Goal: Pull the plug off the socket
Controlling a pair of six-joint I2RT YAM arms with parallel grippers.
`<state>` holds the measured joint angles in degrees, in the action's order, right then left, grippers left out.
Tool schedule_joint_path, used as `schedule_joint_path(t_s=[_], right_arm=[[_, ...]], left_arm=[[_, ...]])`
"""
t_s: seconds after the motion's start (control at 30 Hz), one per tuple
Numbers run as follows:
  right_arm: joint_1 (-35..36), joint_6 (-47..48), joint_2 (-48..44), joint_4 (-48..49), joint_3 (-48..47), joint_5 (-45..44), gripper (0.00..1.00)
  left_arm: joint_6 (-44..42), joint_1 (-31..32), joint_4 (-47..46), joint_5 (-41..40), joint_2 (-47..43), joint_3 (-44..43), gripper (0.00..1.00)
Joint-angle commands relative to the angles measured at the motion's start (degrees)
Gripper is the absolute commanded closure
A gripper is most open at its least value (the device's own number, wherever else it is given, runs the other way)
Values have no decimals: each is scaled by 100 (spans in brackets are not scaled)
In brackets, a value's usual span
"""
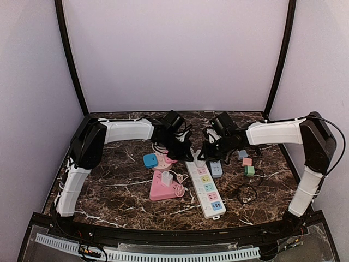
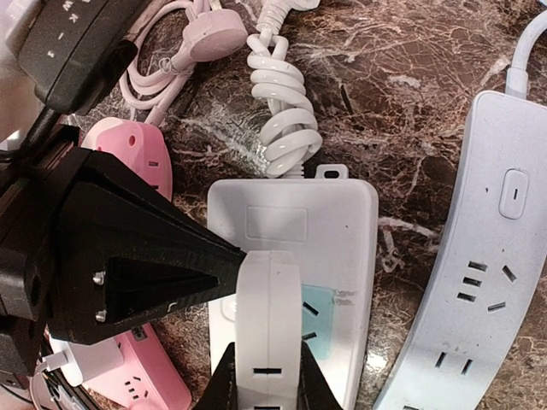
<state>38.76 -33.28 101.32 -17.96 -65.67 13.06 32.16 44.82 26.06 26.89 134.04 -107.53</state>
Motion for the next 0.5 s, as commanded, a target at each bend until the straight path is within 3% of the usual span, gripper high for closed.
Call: schedule_joint_path(t_s=[0.0,0.23,0.47], right_arm=[[100,62,-475,702,20,195,94],[112,32,-683,1004,236,229,94],[89,103,-833,531,154,-319,94]], left_arm=[[16,5,450,-261,309,31,97],[42,6,555,-307,415,-28,97],[21,5,642,-272,419,-148,97]])
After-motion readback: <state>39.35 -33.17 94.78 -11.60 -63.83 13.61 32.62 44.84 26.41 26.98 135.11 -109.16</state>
